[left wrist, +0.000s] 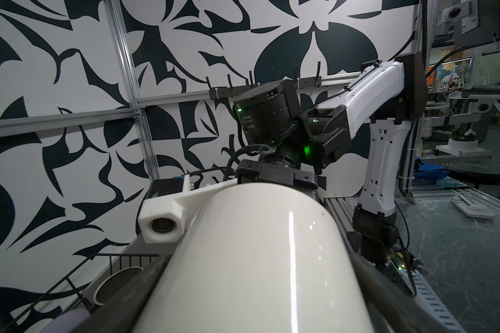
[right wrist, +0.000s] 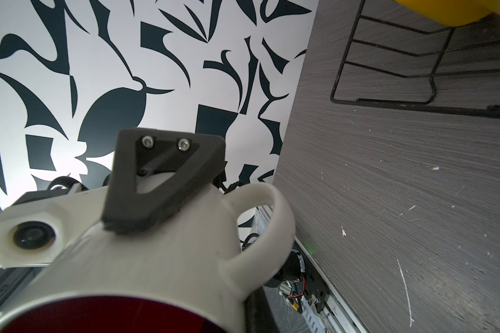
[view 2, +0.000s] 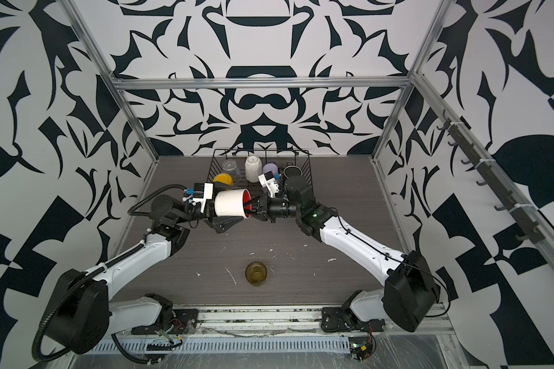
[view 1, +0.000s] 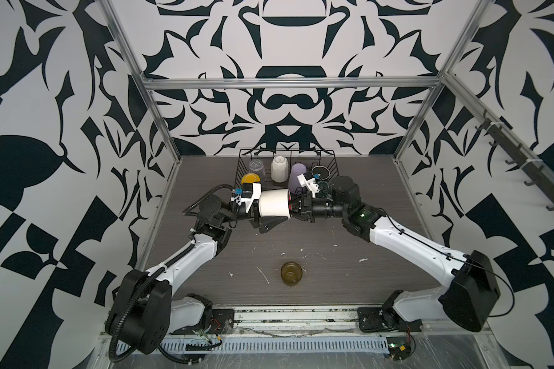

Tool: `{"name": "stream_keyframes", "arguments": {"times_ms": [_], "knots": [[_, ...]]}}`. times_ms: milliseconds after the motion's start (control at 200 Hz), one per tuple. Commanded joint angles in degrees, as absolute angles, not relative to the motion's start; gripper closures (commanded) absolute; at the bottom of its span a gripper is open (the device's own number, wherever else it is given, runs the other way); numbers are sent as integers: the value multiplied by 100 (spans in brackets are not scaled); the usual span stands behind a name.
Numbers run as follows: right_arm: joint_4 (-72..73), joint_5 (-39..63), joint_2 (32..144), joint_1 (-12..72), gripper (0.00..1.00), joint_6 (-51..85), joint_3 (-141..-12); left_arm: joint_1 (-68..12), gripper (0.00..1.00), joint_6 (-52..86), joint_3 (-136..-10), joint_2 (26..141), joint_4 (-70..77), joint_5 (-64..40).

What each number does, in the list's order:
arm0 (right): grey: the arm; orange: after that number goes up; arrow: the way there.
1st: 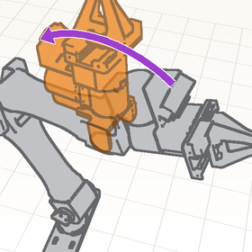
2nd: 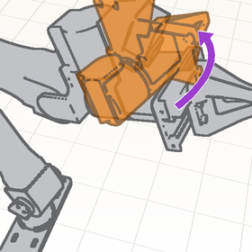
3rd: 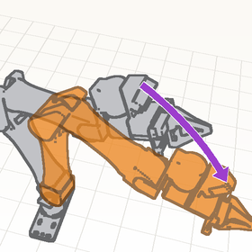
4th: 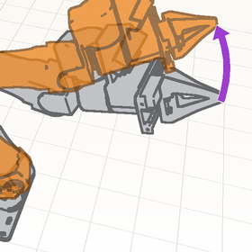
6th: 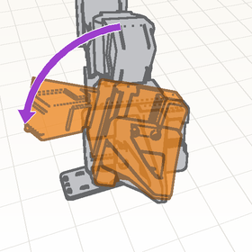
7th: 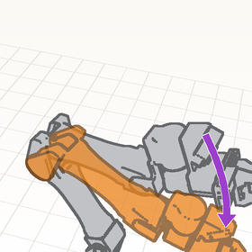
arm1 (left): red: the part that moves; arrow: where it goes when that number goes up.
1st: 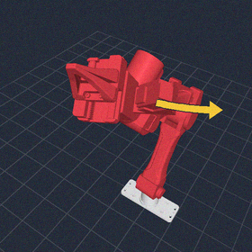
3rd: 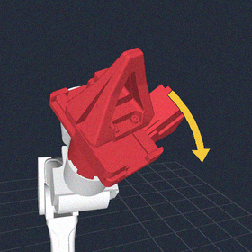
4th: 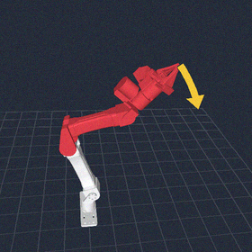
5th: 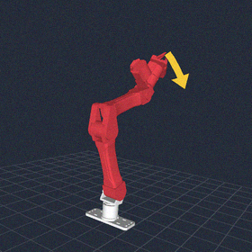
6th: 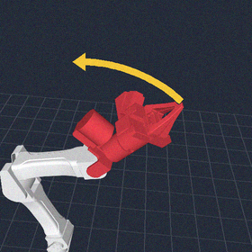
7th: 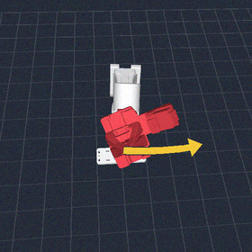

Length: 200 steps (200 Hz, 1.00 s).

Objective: Load cups into a dish rack
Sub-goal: Place the cup upside down at the dish rack.

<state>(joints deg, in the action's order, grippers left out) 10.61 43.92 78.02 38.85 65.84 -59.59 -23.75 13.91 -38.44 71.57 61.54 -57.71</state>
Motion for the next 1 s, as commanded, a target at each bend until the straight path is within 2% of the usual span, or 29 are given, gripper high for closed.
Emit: {"name": "stream_keyframes", "arguments": {"times_ms": [0, 370, 450, 470, 665, 885, 960, 995], "knots": [[1792, 4748, 7422, 4050, 100, 6543, -6064, -2357, 5, 1433, -4042, 7075, 6267, -5573], [1995, 4731, 7374, 4043, 100, 6527, -6041, -2357, 10, 1502, -4093, 7110, 6187, -5615], [2030, 4720, 7342, 4043, 100, 6514, -6029, -2352, 14, 1520, -4115, 7119, 6153, -5694], [2028, 4711, 7347, 4042, 100, 6505, -6029, -2357, 19, 1514, -4125, 7119, 6138, -5699], [2096, 4680, 7325, 4043, 100, 6504, -6021, -2355, 33, 1494, -4196, 7114, 5999, -5695], [2064, 4653, 7321, 4043, 100, 6488, -5977, -2348, 54, 1497, -4245, 7102, 5938, -5688], [2063, 4663, 7315, 4043, 100, 6483, -5968, -2349, 53, 1507, -4271, 7102, 5883, -5673], [2072, 4674, 7315, 4043, 100, 6481, -5975, -2353, 46, 1497, -4292, 7102, 5835, -5698]]}}
